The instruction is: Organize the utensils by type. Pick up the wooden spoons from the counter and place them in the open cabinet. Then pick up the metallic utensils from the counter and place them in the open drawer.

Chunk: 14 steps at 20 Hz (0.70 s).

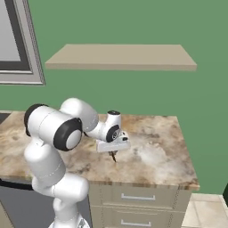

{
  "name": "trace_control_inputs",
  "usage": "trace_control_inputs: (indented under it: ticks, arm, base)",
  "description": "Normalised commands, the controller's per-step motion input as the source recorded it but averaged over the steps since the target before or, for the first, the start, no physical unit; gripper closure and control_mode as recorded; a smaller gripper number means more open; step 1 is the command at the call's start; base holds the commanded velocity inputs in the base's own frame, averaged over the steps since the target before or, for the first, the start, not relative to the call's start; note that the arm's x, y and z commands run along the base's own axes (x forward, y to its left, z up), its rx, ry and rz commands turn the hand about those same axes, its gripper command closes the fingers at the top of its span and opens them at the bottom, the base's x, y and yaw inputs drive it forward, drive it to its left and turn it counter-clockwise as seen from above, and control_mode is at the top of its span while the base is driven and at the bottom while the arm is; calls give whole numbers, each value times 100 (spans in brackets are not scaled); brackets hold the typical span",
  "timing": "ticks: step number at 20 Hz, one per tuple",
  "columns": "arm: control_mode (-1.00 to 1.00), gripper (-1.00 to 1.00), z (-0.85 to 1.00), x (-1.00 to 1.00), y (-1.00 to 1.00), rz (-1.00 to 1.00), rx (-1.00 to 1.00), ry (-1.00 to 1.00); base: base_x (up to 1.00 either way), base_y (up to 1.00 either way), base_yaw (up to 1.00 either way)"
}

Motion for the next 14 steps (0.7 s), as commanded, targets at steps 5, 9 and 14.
trace_control_inputs:
  ticks: [5, 9, 14]
  arm:
    - [-100, 100, -69, -47, 2, -9, -1, -3]
    - [-100, 100, 11, -30, 15, -8, 0, -8]
    - [-100, 100, 65, -60, 15, -3, 0, -2]
  base:
    - [0, 0, 0]
    - [0, 0, 0]
    - [0, 0, 0]
